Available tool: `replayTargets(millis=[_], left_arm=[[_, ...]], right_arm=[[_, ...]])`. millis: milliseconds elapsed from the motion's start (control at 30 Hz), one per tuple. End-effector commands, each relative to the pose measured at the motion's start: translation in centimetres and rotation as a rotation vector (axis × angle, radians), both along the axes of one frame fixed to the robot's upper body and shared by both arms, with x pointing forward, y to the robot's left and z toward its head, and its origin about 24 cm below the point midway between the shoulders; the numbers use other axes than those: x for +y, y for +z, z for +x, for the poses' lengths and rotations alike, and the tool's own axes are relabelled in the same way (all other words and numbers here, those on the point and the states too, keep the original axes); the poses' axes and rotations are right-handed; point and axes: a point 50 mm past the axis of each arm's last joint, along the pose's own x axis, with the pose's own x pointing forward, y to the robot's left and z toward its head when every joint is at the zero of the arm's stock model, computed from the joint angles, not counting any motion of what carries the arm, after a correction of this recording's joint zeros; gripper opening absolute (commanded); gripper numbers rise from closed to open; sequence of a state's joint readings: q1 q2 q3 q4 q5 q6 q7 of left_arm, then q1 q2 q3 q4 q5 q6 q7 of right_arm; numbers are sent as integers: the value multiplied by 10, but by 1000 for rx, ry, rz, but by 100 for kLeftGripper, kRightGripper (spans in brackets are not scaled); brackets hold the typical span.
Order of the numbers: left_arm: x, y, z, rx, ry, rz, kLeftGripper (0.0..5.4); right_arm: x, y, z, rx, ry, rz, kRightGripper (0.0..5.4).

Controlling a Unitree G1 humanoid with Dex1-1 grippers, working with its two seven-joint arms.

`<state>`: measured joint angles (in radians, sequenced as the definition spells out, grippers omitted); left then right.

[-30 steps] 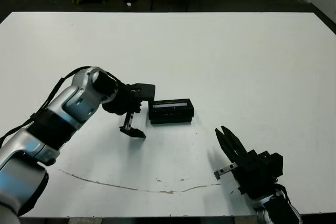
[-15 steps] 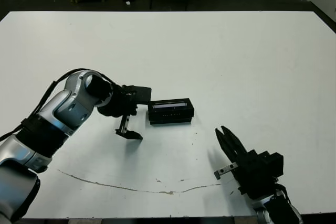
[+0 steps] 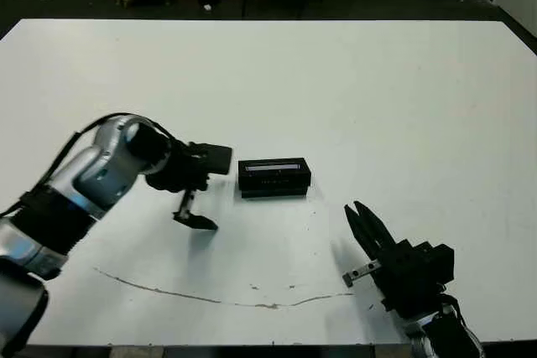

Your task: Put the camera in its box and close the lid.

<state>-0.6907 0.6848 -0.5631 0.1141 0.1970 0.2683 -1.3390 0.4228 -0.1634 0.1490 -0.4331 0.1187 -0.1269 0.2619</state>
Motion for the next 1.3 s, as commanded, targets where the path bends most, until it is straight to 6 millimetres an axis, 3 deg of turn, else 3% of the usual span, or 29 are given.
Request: replayTargets(millis=[33,333,500,567,800,1000,1133,1300], left_arm=[[21,-27,-11,74,53,98,537],[31,-27,-15,57,1,172,537],[41,-23,-9,97,152,201,537],[47,-16,-4,30,307,132,515],[40,28,6,-293,617,-315,351],[13,59,2,-396,648,-636,202],[-10,64,-3,-367,638,-750,105],[-37,56,-7,-294,649,-855,2]], right_arm=[[-4,-9,-5,47,-8,-6,0],[-5,-8,-6,57,-6,-17,0],[-5,-9,-6,61,-6,-9,0],[-5,-9,-6,69,-8,-1,0],[-6,-8,-6,68,-6,-8,0],[-6,-7,-6,74,-9,5,0],[-8,-6,-6,58,-12,-17,0],[-9,-3,-4,52,-24,-13,0]])
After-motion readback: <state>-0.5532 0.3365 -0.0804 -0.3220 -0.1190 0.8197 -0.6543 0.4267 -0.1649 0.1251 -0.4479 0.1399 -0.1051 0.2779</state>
